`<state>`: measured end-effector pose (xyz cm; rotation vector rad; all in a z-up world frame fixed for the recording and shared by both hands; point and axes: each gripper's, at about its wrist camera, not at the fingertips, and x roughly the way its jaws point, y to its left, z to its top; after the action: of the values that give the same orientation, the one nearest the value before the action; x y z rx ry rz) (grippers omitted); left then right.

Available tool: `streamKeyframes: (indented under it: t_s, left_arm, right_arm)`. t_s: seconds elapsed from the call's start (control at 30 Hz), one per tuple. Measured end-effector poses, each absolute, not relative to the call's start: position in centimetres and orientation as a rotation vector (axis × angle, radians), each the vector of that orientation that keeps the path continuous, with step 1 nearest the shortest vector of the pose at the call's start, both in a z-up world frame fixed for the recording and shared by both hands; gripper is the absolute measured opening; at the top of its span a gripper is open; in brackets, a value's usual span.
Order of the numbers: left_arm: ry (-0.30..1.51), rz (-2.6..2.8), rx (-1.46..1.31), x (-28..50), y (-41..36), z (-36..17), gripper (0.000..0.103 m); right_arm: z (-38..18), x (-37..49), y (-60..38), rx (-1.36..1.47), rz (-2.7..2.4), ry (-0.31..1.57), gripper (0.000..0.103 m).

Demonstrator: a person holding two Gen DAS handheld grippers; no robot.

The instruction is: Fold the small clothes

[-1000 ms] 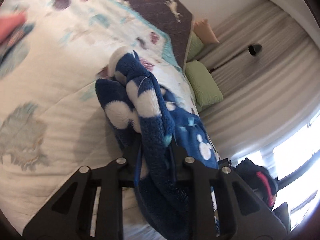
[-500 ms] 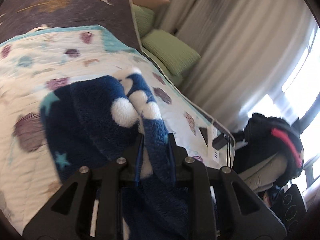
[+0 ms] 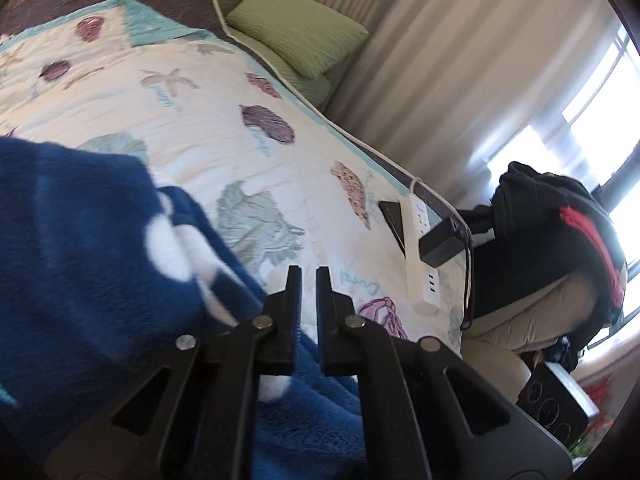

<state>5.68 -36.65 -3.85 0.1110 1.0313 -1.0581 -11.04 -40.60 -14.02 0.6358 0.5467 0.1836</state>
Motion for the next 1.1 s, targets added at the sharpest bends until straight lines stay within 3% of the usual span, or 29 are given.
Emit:
streamKeyframes:
  t_s: [0.17,0.2,0.27,0.33,0.43,0.67,0.77,0.93,1.0,1.07,1.1]
  left_arm:
    - [1.01,-1.042,0.109,4.9,-36.0,-1.8,0.01]
    - [0.967,-1.048,0.111,4.2,-34.9,-0.3,0.016]
    - [0.872,-1.018,0.143,3.3,-33.1,1.6,0.05]
    - [0.728,-0.936,0.208,2.1,-30.3,3.7,0.065]
    - [0.633,-0.814,0.271,1.7,-26.9,4.5,0.066]
    - [0.743,-0.759,0.174,4.1,-23.6,1.4,0.066]
    - [0.787,-0.764,0.217,4.0,-25.3,-1.6,0.066]
    - [0.715,-0.739,0.36,1.8,-28.2,-4.1,0.067]
    - [0.723,-0.728,0.378,2.0,-28.5,-4.2,0.067]
    - [0.751,-0.739,0.34,2.8,-28.0,-4.2,0.067]
    - [0.763,-0.744,0.317,3.2,-27.7,-4.3,0.067]
  right_arm:
    - [-14.1,-10.5,-41.3,0.639,0.182,0.555,0.019]
    - [-14.2,-10.8,-41.3,0.64,0.18,0.552,0.019]
    - [-14.2,-10.9,-41.3,0.641,0.18,0.551,0.019]
    - [-14.1,-10.9,-41.3,0.64,0.179,0.549,0.019]
    - [-13.8,-10.9,-41.3,0.635,0.177,0.539,0.019]
    - [-9.3,-13.2,-39.6,0.432,0.098,0.437,0.019]
    - [-10.9,-13.1,-40.4,0.463,0.075,0.491,0.019]
    - [-16.0,-12.9,-42.2,0.611,0.065,0.598,0.02]
    - [-15.4,-13.2,-42.9,0.629,0.061,0.607,0.023]
    - [-14.0,-13.7,-43.5,0.592,0.002,0.606,0.04]
    - [-12.8,-14.4,-44.0,0.568,-0.064,0.577,0.043]
